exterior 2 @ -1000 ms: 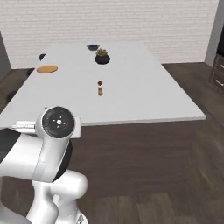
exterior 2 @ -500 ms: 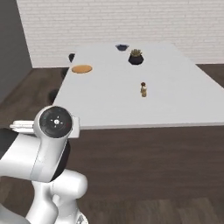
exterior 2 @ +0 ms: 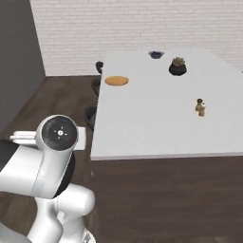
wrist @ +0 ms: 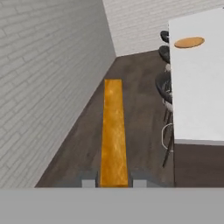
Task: Start the toaster. Once the lever pops up, take the bread to the plate on the dining counter.
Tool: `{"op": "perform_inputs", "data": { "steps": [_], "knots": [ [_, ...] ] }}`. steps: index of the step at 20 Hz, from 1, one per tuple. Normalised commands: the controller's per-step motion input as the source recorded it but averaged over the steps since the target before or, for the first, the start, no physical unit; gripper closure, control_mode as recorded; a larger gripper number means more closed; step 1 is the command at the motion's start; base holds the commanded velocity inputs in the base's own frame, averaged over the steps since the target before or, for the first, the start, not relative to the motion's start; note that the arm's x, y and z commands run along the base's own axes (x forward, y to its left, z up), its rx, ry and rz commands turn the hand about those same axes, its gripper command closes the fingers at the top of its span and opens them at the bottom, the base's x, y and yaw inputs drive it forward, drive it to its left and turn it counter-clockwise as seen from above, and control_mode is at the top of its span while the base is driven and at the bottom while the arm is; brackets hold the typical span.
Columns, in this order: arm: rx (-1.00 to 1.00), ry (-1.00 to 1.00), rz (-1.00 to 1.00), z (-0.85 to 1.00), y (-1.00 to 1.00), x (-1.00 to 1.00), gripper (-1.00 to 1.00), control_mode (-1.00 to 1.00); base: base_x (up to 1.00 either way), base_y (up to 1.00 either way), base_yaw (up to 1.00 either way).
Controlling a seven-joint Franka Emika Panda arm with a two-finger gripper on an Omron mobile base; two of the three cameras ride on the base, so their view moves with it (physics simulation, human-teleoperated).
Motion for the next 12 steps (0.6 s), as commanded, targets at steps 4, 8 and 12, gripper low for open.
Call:
{"op": "perform_inputs", "data": {
  "steps": [4,8,12],
  "knots": [
    [0.00,0.00,0.00,0.00,0.00,0.00,1.00,1.00,0.59,1.00,0.00],
    [0.00,0.00,0.00,0.00,0.00,0.00,1.00,1.00,0.37,1.00,0.00],
    [0.00,0.00,0.00,0.00,0.00,0.00,1.00,1.00,0.06,1.00,-0.01]
  ]
}}
